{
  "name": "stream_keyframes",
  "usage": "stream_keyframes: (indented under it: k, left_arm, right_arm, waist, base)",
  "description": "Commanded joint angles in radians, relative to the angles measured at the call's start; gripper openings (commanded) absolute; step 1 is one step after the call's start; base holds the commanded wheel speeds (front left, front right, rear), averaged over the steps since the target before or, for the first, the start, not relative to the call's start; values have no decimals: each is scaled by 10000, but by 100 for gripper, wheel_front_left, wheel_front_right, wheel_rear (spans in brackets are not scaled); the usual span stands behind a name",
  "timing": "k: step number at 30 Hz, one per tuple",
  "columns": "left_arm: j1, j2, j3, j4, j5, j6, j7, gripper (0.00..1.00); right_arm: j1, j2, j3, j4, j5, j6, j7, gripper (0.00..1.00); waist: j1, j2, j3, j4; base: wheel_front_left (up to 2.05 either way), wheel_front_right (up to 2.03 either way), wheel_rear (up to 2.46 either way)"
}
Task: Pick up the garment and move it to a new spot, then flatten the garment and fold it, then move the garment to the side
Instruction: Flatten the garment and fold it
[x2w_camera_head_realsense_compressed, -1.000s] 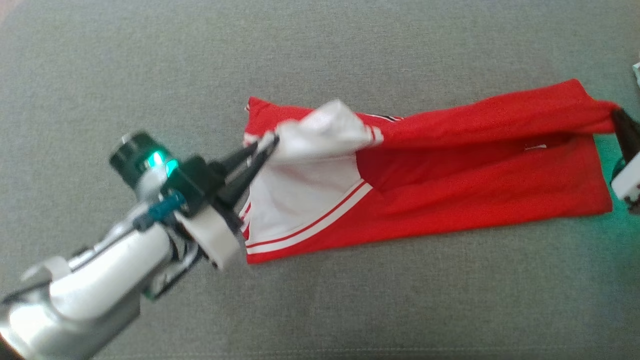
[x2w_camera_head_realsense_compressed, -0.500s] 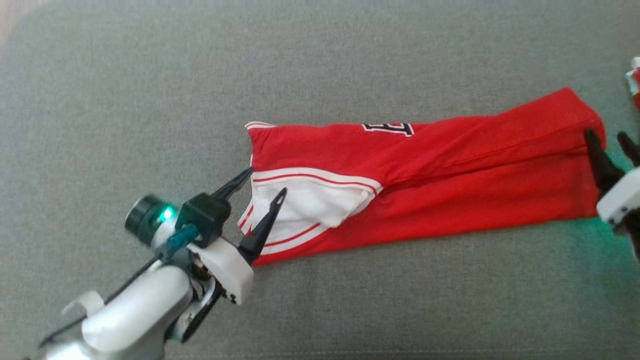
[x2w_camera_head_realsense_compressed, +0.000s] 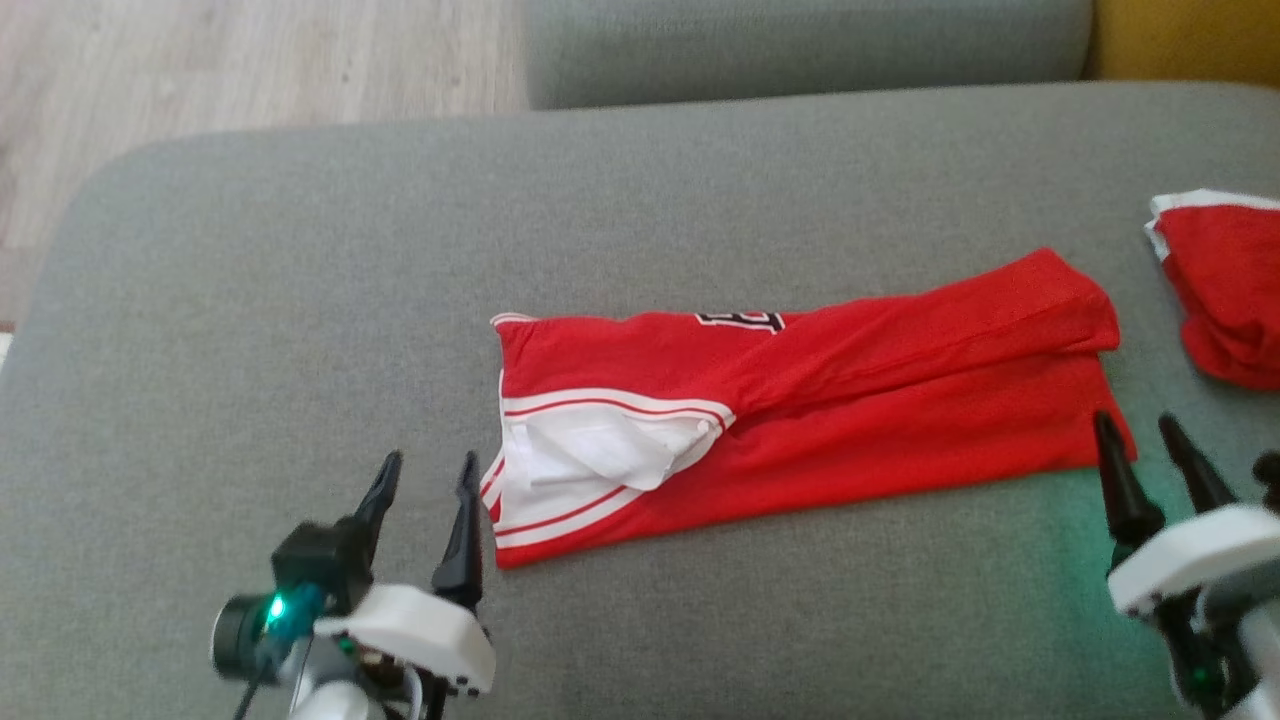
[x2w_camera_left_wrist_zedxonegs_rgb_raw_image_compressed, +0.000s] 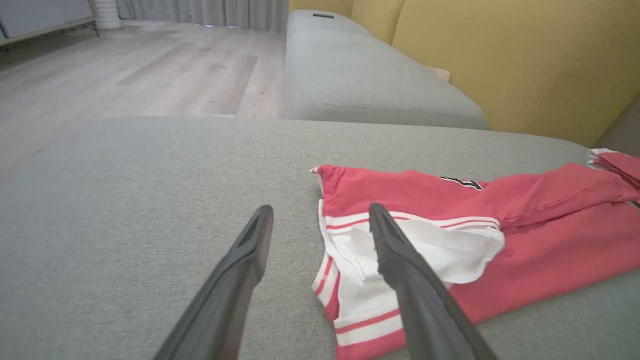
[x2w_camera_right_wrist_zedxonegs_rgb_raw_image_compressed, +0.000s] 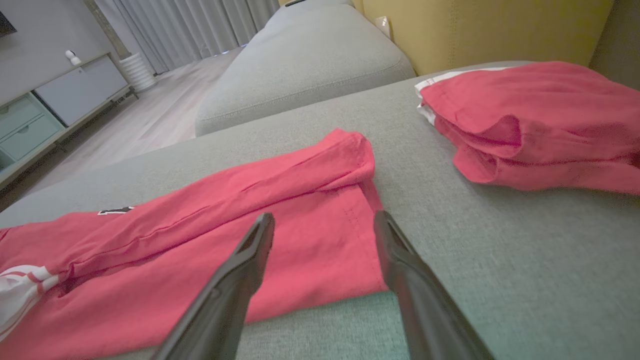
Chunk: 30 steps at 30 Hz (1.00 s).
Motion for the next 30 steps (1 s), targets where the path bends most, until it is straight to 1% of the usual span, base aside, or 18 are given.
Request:
stream_keyframes:
  k: [1,5,9,10,13,17,20,25,30]
  left_arm:
    - [-127,-100,753,-389,380,-6,-122,100]
    - [711,-735,1321,-564,1345,-254,-123,100]
    - [1360,-1333,1746,-901,2283,-374,-123,100]
    - [1360,-1333,1746,-901,2283,-374,-123,100]
    - [1610,-1657,1892,-1085,2950,-519,-123,100]
    - [1738,-1926,2033,-1169,3679,-658,-123,100]
    - [1805,-2105,2098,-1277,4094,-714,-123,100]
    - [1856,-2464,2170,-1353,4258,-1033,-123,100]
    - [1821,-2689,2233,-1295,4411,-1302,-124,100]
  right_arm:
    - [41,-86,-42,-346,-136,67,-205,100]
    - [475,253,-441,-364,-297,67,-207,100]
    - [660,460,-921,-334,-435,67,-25,100]
    - [660,460,-921,-334,-435,67,-25,100]
    - [560,525,-1409,-176,-555,67,199,100]
    - [137,482,-2085,318,-995,67,657,100]
    - [-358,322,-2676,779,-1388,67,1054,100]
    - [-1132,-54,-3615,1664,-2232,67,1671,100]
    - [-1686,-207,-3987,2340,-2708,67,2367,100]
  waist:
    - [0,-1,-182,67]
    - [0,-1,-355,284]
    - [0,-1,-404,594]
    - [0,-1,-404,594]
    - [0,-1,-340,952]
    - [0,-1,-198,1424]
    - [0,-1,-2,1756]
    - [0,-1,371,2233]
    - [0,-1,641,2409]
  base:
    - [0,0,0]
    - [0,0,0]
    - [0,0,0]
    - [0,0,0]
    - [0,0,0]
    - [0,0,0]
    - [0,0,0]
    - [0,0,0]
    - [0,0,0]
